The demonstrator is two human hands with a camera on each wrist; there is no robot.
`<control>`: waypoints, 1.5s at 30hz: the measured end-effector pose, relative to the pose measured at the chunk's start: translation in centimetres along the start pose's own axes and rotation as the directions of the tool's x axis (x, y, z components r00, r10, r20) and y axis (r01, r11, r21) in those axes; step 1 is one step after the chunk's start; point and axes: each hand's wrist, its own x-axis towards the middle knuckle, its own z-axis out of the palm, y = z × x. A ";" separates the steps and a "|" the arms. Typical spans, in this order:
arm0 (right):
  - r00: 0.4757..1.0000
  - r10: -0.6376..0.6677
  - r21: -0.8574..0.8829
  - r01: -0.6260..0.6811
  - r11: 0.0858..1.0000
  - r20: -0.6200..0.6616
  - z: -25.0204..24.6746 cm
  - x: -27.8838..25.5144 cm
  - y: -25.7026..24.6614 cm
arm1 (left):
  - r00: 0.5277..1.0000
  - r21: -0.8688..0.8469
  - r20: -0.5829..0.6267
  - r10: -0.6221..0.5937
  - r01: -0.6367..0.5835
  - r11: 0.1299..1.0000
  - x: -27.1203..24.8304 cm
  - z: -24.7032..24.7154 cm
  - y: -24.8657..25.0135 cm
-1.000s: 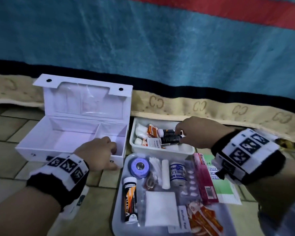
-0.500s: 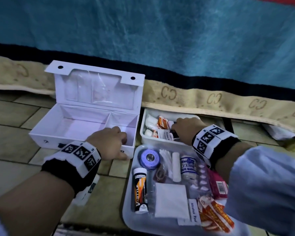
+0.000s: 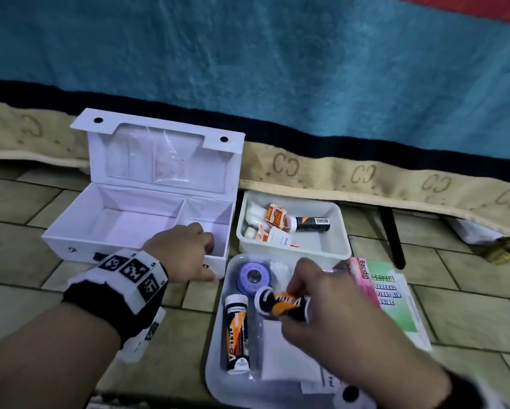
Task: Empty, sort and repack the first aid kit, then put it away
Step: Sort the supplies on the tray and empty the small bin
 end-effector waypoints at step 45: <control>0.976 0.219 -0.393 -0.200 0.898 0.004 -2.8 14.1 4.7 | 0.999 0.000 0.020 -0.026 0.026 1.000 -0.1 -0.1 0.2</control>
